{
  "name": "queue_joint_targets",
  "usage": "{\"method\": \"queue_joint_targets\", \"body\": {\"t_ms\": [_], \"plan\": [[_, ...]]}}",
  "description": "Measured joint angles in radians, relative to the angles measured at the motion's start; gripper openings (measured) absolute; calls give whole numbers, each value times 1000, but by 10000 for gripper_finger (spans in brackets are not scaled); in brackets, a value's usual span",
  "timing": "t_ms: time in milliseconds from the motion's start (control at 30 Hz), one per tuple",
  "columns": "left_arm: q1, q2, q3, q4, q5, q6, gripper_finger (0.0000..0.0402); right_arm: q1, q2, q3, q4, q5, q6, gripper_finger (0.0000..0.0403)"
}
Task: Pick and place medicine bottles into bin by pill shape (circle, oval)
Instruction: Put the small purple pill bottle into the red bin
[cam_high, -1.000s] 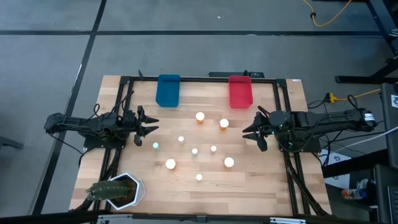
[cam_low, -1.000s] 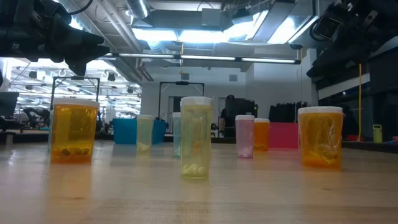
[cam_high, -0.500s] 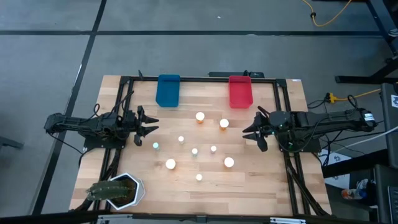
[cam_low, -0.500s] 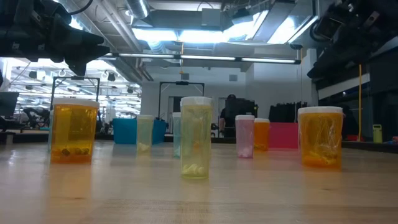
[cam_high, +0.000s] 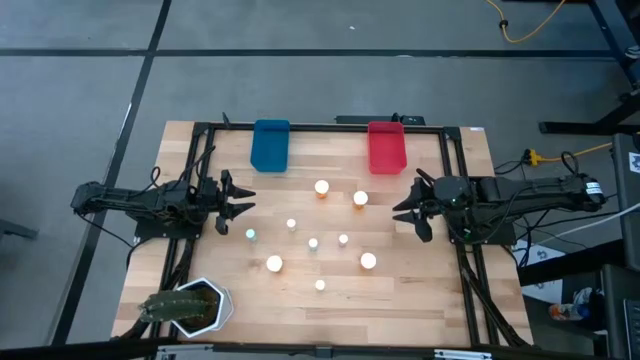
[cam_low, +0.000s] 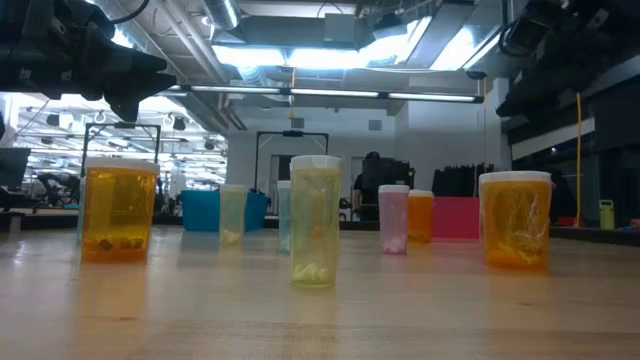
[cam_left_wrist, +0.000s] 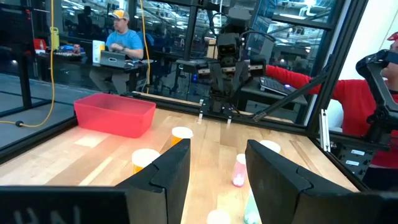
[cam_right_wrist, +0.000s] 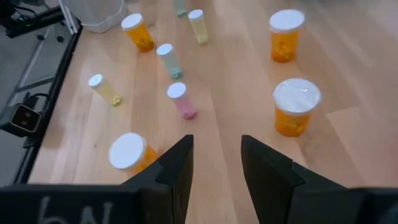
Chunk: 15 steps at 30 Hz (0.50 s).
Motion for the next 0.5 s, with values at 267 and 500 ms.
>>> {"method": "queue_joint_targets", "body": {"t_ms": [267, 500], "plan": [[0, 0, 0, 0, 0, 0, 147, 0, 0, 38, -44, 37, -6, 136], [0, 0, 0, 0, 0, 0, 147, 0, 0, 38, -45, 38, -6, 136]]}}
